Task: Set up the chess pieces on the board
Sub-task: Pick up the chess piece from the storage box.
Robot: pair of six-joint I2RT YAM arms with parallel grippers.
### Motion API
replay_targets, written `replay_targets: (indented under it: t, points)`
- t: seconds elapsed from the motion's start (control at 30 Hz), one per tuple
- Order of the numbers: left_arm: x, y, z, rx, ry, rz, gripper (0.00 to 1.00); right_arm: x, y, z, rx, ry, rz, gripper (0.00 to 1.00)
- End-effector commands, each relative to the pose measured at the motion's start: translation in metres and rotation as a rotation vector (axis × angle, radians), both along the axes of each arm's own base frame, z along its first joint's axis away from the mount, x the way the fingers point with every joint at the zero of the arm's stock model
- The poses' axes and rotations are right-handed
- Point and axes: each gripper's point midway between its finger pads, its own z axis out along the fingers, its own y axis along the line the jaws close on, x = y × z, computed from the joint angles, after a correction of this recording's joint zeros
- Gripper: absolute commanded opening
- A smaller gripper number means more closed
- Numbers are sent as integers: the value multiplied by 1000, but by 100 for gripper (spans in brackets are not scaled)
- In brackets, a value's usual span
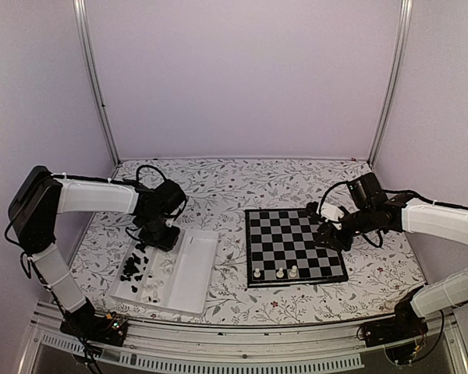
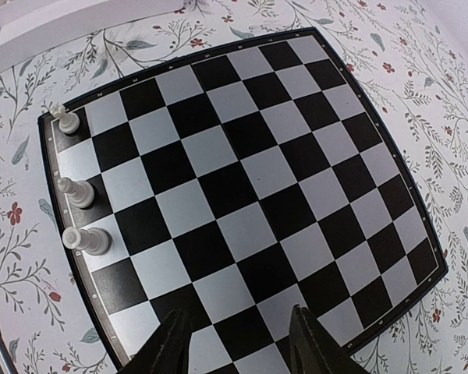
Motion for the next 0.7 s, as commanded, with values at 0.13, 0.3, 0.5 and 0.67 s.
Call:
replay_targets:
  t: [0.13,0.3,0.5,0.67]
  points:
    - [6,-1,-1,-10,-2,6,14,2,-3,-5,-13,2,-9,45]
    - [7,-10,17,5,-28,-15,10,2,-3,-5,-15,2,-10,45]
    - [9,-61,80,-64,-147,-133,10,2,-3,-5,-13,4,-9,45]
    - [-13,-140,108,-237,-149,-355,10,2,-3,-4,-11,1,-9,45]
